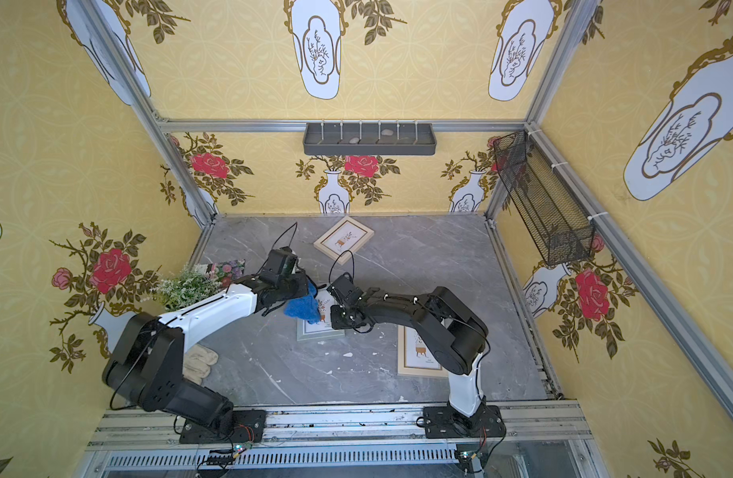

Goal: Wipe the picture frame with a cloth
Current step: Wipe the dirt from the picture frame.

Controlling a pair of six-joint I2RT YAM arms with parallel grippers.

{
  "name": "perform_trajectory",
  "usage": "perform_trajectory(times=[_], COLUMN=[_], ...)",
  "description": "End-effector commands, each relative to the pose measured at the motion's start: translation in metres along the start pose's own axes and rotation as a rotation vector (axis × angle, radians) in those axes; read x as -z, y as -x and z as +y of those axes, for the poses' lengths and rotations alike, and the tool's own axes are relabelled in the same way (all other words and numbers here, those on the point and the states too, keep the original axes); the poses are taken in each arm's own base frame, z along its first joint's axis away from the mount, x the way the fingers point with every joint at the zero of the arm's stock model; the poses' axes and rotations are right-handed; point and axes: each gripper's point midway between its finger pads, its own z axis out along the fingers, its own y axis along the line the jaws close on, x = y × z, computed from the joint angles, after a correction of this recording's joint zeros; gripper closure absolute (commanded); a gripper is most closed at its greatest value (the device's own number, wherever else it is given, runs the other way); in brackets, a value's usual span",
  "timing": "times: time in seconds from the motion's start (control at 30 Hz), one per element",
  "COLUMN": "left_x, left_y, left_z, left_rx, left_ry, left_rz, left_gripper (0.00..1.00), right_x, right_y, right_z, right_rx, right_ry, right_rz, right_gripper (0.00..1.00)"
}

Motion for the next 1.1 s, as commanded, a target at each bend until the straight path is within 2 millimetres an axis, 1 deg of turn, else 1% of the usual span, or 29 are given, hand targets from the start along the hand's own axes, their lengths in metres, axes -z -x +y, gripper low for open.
perform_trajectory(times=[0.0,0.07,0.13,0.17,0.23,0.27,0.33,0.37,0.4,0.43,0.47,0.5,0.53,0.57,0.63,0.73,0.8,0.87,0.93,1.0,1.07], left_x=[-0.026,-0.046,-0.061,-0.066,-0.067,-0.065,-0.058,-0.053,-0.049,-0.045,-0.041,-0.038,-0.037,-0.037,-0.04,-0.05,-0.06,-0.067,-0.071,-0.07,-0.065], left_y=[-0.009,-0.018,-0.028,-0.031,-0.032,-0.029,-0.025,-0.022,-0.016,-0.014,-0.012,-0.011,-0.008,-0.005,-0.003,-0.004,-0.009,-0.01,-0.009,-0.005,-0.005], left_z=[-0.016,-0.024,-0.026,-0.024,-0.02,-0.014,0.006,0.02,0.039,0.05,0.059,0.064,0.065,0.062,0.048,0.014,-0.015,-0.027,-0.025,-0.012,0.007], left_rx=[0.027,0.047,0.074,0.082,0.082,0.079,0.092,0.108,0.143,0.158,0.164,0.17,0.141,0.13,0.133,0.09,0.075,0.068,0.075,0.085,0.107], left_ry=[-0.055,-0.076,-0.086,-0.081,-0.07,-0.052,-0.007,0.012,0.032,0.041,0.052,0.062,0.067,0.058,0.017,-0.036,-0.075,-0.087,-0.077,-0.046,-0.026], left_rz=[0.049,0.098,0.143,0.15,0.144,0.132,0.108,0.094,0.074,0.063,0.051,0.042,0.035,0.029,0.028,0.04,0.065,0.08,0.084,0.072,0.061], left_gripper=[1.0,1.0,1.0,1.0,1.0,1.0,1.0,1.0,1.0,1.0,1.0,1.0,1.0,1.0,1.0,1.0,1.0,1.0,1.0,1.0,1.0], right_x=[-0.002,-0.002,-0.003,-0.003,-0.002,-0.002,-0.002,-0.002,-0.001,-0.002,-0.001,-0.001,-0.002,-0.003,-0.005,-0.009,-0.01,-0.011,-0.011,-0.01,-0.009], right_y=[-0.005,-0.006,-0.005,-0.005,-0.005,-0.006,-0.006,-0.006,-0.006,-0.006,-0.006,-0.006,-0.006,-0.005,-0.006,-0.006,-0.006,-0.006,-0.006,-0.006,-0.007], right_z=[-0.006,-0.004,-0.001,0.0,0.001,-0.001,-0.005,-0.008,-0.011,-0.013,-0.013,-0.013,-0.013,-0.012,-0.009,-0.005,-0.001,0.001,0.001,-0.002,-0.005], right_rx=[0.003,0.008,0.01,0.011,0.009,0.004,-0.009,-0.017,-0.027,-0.032,-0.032,-0.029,-0.026,-0.024,-0.016,-0.009,-0.01,-0.01,-0.014,-0.02,-0.029], right_ry=[-0.041,-0.043,-0.035,-0.033,-0.031,-0.037,-0.048,-0.054,-0.057,-0.059,-0.058,-0.06,-0.06,-0.059,-0.054,-0.049,-0.041,-0.035,-0.037,-0.046,-0.051], right_rz=[0.014,0.009,0.005,0.003,-0.003,-0.004,-0.007,-0.008,-0.009,-0.009,-0.01,-0.012,-0.011,-0.011,-0.005,0.0,0.0,0.001,-0.001,-0.003,-0.006], right_gripper=[0.69,0.71,0.73,0.74,0.75,0.76,0.77,0.77,0.78,0.79,0.79,0.8,0.8,0.8,0.81,0.82,0.82,0.82,0.82,0.82,0.82])
